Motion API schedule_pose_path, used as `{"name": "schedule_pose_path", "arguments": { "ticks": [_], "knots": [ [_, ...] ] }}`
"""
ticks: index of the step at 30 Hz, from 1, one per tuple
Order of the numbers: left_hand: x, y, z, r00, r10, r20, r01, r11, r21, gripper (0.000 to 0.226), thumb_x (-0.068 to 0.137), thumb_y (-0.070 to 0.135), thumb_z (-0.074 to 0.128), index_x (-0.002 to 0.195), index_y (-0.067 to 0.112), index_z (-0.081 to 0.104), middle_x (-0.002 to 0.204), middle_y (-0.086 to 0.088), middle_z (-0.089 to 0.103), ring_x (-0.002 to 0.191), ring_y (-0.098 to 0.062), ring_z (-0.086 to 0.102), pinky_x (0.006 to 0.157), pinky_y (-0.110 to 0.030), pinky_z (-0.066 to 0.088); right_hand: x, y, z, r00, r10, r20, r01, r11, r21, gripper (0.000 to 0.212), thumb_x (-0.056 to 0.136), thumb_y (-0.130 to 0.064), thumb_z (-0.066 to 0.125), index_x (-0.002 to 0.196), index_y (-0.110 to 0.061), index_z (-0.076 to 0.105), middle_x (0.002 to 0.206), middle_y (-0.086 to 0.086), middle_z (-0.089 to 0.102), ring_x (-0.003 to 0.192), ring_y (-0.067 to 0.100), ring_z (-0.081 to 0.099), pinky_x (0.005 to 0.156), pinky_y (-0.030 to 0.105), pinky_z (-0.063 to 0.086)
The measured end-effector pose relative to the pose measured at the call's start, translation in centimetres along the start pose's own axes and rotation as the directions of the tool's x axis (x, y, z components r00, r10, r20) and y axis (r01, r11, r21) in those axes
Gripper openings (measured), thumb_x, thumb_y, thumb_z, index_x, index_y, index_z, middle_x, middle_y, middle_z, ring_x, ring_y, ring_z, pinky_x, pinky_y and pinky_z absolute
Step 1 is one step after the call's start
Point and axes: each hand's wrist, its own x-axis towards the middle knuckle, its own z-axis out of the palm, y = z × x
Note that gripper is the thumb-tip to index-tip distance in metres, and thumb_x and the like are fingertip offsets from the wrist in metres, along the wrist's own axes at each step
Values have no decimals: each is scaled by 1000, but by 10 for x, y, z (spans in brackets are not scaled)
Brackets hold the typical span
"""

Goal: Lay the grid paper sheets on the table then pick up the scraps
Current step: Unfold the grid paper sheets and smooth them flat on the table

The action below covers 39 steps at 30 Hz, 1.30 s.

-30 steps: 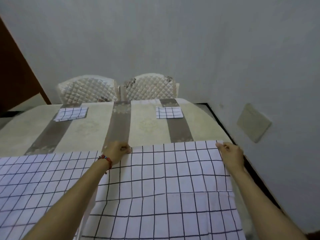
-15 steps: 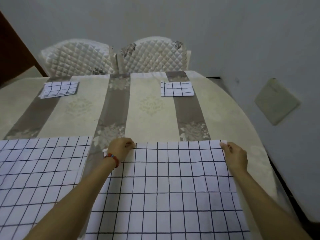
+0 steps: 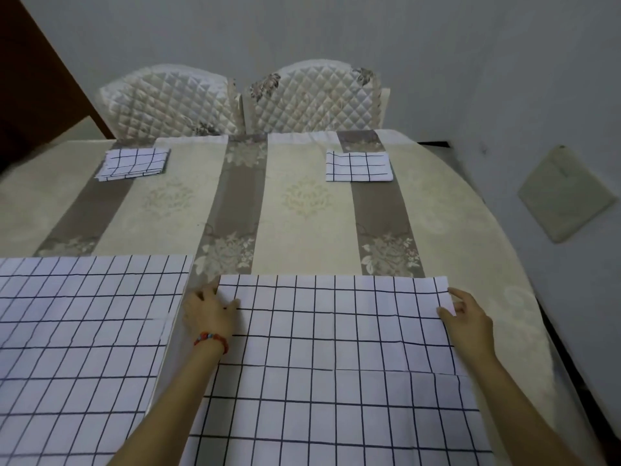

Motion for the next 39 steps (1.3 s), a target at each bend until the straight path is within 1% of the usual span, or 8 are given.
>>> {"name": "schedule_pose_path", "arguments": {
  "ticks": [3,6,9,14,21,29,34,39],
  "knots": [
    [4,7,-2,995,-82,59,78,995,64,46,79,27,68,108,-5,54,119,-29,48,113,-40,46,91,-47,43,-2,3,7,1000,-12,-21,12,1000,-7,42,86,-5,58,127,-11,51,127,23,55,116,32,52,85,28,38],
    [6,15,-2,992,-88,94,95,993,-69,30,81,12,64,59,3,46,68,-14,51,69,-27,52,64,-32,44,-2,7,10,999,-17,-44,16,1000,-26,40,87,-6,58,126,-12,52,127,19,57,113,33,54,89,34,43],
    [12,9,-1,992,-69,110,87,982,-168,37,78,6,63,49,7,41,48,-6,39,45,-19,38,47,-23,30,-2,7,12,998,-17,-63,16,1000,-21,38,87,-4,57,125,-10,53,122,18,59,107,35,55,88,36,43],
    [19,8,-3,991,-66,118,103,933,-344,46,77,11,67,49,13,31,50,-4,32,48,-18,30,48,-25,23,9,5,13,995,-43,-93,42,999,-18,33,87,-3,57,119,-7,57,121,16,61,92,27,52,83,29,40],
    [44,10,-5,997,-15,75,36,959,-280,51,79,22,68,50,14,27,50,-4,28,48,-18,27,48,-26,19,33,2,22,989,-93,-114,87,995,-55,26,86,-5,60,112,-4,62,114,19,64,87,22,51,83,31,41],
    [58,3,-3,1000,-2,28,7,980,-200,34,78,31,69,58,10,51,62,-9,54,68,-28,54,66,-31,41,38,2,32,977,-157,-141,135,979,-154,24,86,-9,60,109,-4,63,111,19,62,96,33,57,82,36,45],
    [54,-2,0,999,29,-19,-32,989,-141,31,82,32,65,78,2,61,77,-16,62,79,-31,57,72,-34,45,31,10,35,970,-182,-160,144,965,-221,20,88,-9,57,107,-4,64,107,20,59,93,35,57,76,37,45],
    [53,-5,1,999,42,-26,-45,990,-133,31,83,31,64,79,1,61,78,-18,64,79,-34,60,69,-33,43,31,15,35,972,-166,-165,129,969,-211,18,89,-3,53,102,-1,65,105,22,59,94,36,58,75,33,43]
  ]
}}
